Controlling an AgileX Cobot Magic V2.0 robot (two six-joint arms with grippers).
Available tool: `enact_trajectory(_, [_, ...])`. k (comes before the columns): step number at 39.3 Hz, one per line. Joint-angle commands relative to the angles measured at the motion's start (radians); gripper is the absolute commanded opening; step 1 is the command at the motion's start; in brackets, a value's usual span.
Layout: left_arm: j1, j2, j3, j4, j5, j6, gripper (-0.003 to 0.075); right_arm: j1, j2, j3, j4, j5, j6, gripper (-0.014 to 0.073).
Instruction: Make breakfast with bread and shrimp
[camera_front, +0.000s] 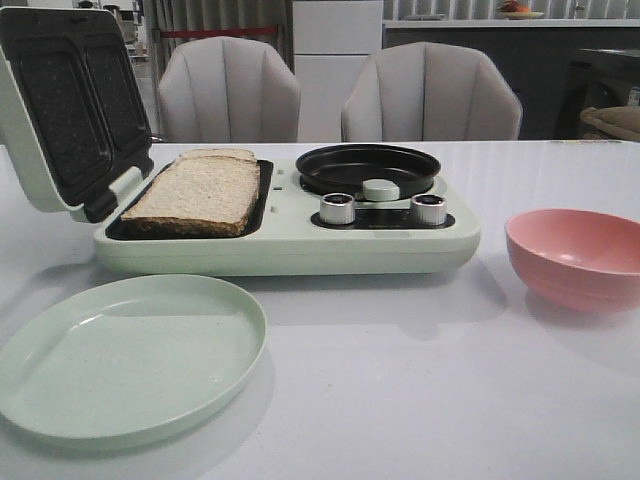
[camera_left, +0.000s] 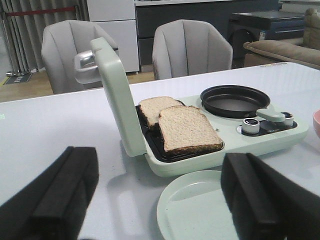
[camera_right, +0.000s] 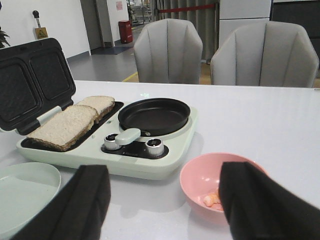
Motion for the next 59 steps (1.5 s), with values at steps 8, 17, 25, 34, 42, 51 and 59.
enact_trajectory(8, [-0.006,0.006,-0.028,-0.020,-0.079,-0.009,0.0566,-0.005,0.010,-0.005,-0.014,-0.096,-0.016,0.0561])
enact_trajectory(17, [-0.006,0.079,-0.137,-0.063,-0.068,-0.011,0.0565,-0.005,0.010,-0.005,-0.014,-0.099,-0.016,0.0561])
enact_trajectory(25, [-0.006,0.316,-0.263,-0.076,-0.070,-0.069,0.0566,-0.005,0.010,-0.004,-0.014,-0.099,-0.016,0.0561])
enact_trajectory(34, [-0.004,0.629,-0.439,-0.108,-0.074,-0.088,0.0565,-0.005,0.010,-0.004,-0.014,-0.099,-0.016,0.0561])
enact_trajectory(42, [0.004,0.884,-0.589,-0.118,-0.130,-0.168,0.0565,-0.005,0.010,-0.004,-0.014,-0.099,-0.016,0.0561])
enact_trajectory(51, [0.130,1.061,-0.749,-0.257,-0.147,-0.164,0.0565,-0.005,0.010,-0.004,-0.014,-0.099,-0.016,0.0561])
enact_trajectory(59, [0.295,1.180,-0.857,-0.333,-0.110,-0.157,0.0565,-0.005,0.010,-0.004,-0.014,-0.099,-0.016,0.0561])
